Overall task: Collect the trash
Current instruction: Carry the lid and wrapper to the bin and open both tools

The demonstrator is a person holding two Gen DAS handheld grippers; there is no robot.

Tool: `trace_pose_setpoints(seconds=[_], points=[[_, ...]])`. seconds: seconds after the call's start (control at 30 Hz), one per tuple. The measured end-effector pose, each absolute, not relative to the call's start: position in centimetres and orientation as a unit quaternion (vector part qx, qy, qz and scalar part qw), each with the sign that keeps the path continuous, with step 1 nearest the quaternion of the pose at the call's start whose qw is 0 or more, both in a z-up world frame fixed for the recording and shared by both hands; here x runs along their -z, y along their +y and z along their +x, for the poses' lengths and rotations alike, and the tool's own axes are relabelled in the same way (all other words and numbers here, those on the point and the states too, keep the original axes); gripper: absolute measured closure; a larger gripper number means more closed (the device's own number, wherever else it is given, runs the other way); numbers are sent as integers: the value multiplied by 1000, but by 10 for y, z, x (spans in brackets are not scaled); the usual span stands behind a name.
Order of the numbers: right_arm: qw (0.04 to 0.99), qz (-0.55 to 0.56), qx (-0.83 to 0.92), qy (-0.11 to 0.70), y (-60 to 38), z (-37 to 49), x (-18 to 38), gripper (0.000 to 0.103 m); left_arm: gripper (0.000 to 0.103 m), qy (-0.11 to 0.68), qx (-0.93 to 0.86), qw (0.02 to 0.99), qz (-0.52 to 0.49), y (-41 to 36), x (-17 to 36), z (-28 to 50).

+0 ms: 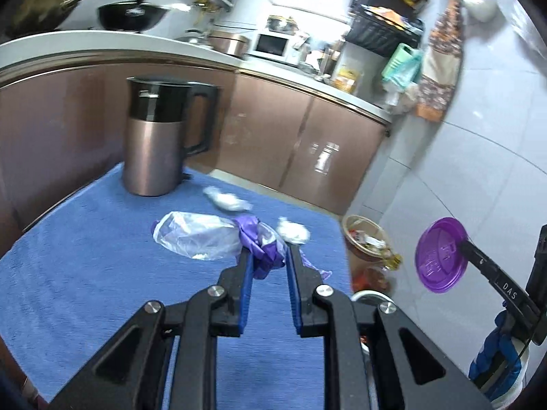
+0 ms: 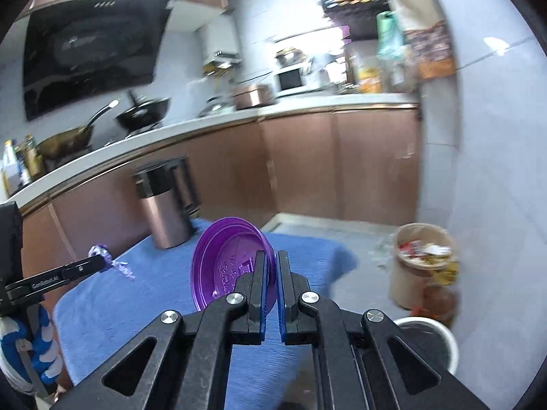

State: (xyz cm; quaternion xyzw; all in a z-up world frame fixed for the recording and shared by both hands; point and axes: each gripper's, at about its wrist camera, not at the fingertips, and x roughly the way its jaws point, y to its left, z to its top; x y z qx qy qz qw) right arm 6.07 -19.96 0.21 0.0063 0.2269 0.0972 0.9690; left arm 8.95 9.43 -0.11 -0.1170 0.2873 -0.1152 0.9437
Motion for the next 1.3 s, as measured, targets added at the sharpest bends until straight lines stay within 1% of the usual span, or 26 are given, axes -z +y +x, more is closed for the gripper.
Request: trace_pose_setpoints(seconds=[0.2, 0.4, 0.63, 0.83, 0.9, 1.03, 1.13, 1.2, 1.27, 1.3], points=[[979, 16, -11, 204, -262, 32, -6, 98, 85, 306, 164, 934, -80, 28, 5, 94], [975, 43, 61, 210, -321, 25, 14, 98, 85, 334, 222, 916, -20, -58, 22, 110], [957, 61, 129, 251, -372, 43, 64, 98, 85, 375, 285, 882, 36, -167, 54, 144], [935, 64, 169, 305, -409, 77, 115, 98, 84, 417, 310, 851, 81, -244, 104, 183], [929, 71, 177, 318, -420, 85, 131, 98, 82, 432, 318, 840, 84, -261, 122, 197], [915, 97, 183, 347, -441, 109, 165, 96, 82, 461, 329, 822, 65, -286, 150, 222], [908, 111, 182, 361, -454, 117, 187, 95, 77, 475, 331, 814, 51, -301, 167, 238], [903, 123, 181, 370, -460, 122, 199, 92, 65, 481, 332, 810, 40, -304, 173, 244], [899, 124, 183, 379, -462, 125, 208, 79, 57, 483, 329, 811, 31, -307, 176, 251], [897, 123, 184, 381, -461, 126, 210, 77, 57, 484, 328, 811, 25, -307, 177, 253]])
